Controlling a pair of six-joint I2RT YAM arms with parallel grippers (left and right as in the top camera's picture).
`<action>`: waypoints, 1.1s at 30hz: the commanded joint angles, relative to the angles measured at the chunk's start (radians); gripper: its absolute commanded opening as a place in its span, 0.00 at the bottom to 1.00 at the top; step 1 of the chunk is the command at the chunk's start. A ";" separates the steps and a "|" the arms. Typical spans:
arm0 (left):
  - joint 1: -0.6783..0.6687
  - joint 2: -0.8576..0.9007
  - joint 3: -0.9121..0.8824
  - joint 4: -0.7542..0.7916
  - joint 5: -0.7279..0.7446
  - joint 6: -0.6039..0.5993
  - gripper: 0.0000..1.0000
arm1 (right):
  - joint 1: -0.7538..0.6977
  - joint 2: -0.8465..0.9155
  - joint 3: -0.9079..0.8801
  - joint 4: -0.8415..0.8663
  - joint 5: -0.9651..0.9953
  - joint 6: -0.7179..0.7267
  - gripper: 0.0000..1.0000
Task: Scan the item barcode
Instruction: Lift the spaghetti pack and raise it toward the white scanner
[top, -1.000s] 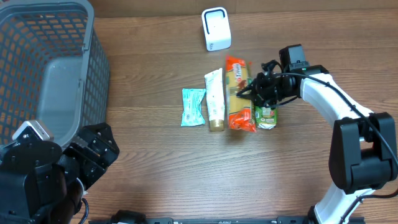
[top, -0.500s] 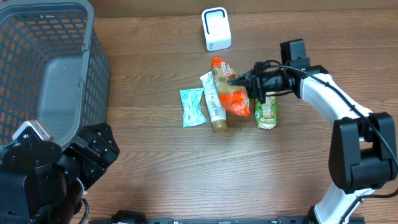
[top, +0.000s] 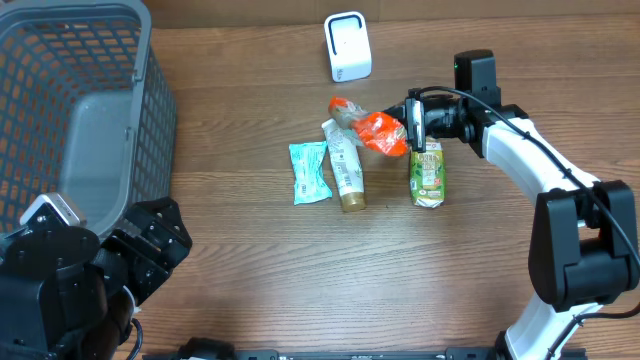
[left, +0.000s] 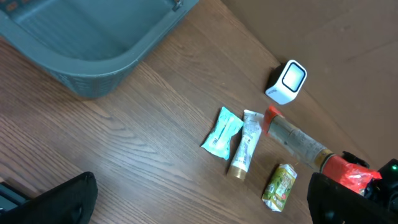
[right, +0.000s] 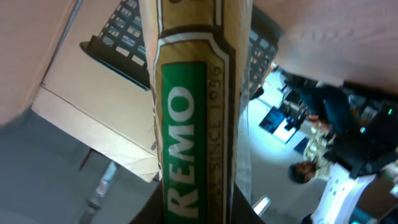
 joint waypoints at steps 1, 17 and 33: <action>0.008 0.002 0.005 0.001 0.003 0.015 1.00 | 0.001 -0.034 0.031 0.023 -0.110 0.069 0.04; 0.008 0.002 0.005 0.001 0.003 0.015 0.99 | 0.001 -0.034 0.031 0.628 -0.155 0.354 0.04; 0.008 0.002 0.005 0.001 0.003 0.015 0.99 | 0.002 -0.034 0.031 1.016 -0.204 0.371 0.04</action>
